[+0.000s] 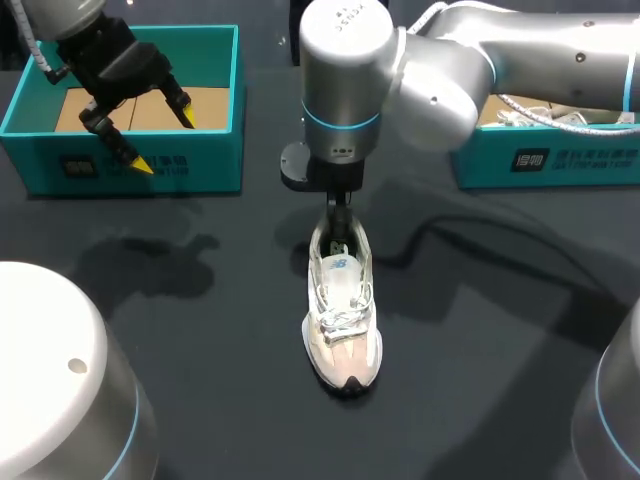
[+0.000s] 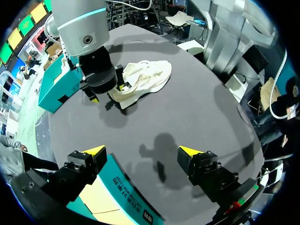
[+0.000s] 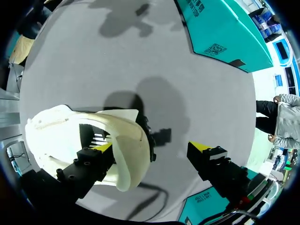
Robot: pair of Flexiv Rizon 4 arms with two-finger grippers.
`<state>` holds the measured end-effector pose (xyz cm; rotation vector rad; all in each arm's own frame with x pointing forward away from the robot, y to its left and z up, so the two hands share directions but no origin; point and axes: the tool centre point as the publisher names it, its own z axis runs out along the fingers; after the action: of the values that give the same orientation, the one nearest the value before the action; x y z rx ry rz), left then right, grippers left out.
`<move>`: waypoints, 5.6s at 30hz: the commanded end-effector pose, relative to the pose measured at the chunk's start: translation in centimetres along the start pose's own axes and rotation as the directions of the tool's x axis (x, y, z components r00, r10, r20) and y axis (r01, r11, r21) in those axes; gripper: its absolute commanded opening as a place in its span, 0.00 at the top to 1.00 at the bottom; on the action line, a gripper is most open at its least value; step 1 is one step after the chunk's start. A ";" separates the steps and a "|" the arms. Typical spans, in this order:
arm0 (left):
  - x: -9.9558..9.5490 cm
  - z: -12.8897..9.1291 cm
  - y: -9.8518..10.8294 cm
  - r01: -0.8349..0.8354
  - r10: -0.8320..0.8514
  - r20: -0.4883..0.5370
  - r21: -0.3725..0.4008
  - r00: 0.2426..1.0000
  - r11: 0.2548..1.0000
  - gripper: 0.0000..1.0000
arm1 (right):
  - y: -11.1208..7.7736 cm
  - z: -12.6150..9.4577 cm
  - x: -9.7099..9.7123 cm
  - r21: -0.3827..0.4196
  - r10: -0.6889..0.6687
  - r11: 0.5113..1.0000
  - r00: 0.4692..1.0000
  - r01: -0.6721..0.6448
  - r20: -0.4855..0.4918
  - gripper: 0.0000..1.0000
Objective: Take the shoe out of the shoebox, open the shoe tongue, remove and reinsert the insole, then place the shoe into the shoebox
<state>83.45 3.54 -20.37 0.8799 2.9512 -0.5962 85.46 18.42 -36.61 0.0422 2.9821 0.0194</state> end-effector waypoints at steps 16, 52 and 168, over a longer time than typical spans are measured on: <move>0.0 0.0 0.0 -0.001 0.001 -0.001 -0.002 1.000 1.000 0.00 | -0.3 2.4 0.3 -0.016 0.013 1.000 0.997 -0.015 -0.074 0.09; 0.0 0.0 0.0 -0.001 0.001 -0.001 -0.002 1.000 1.000 0.00 | -3.6 -4.7 1.9 0.011 0.038 0.999 0.998 -0.038 0.040 1.00; 0.0 0.0 0.0 -0.001 0.001 -0.001 -0.002 1.000 1.000 0.00 | -38.5 -20.6 -37.6 0.276 -0.124 0.959 0.968 0.061 0.218 1.00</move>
<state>83.45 3.54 -20.38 0.8796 2.9513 -0.5962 116.95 -20.18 -10.31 -0.0480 2.7100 -0.4171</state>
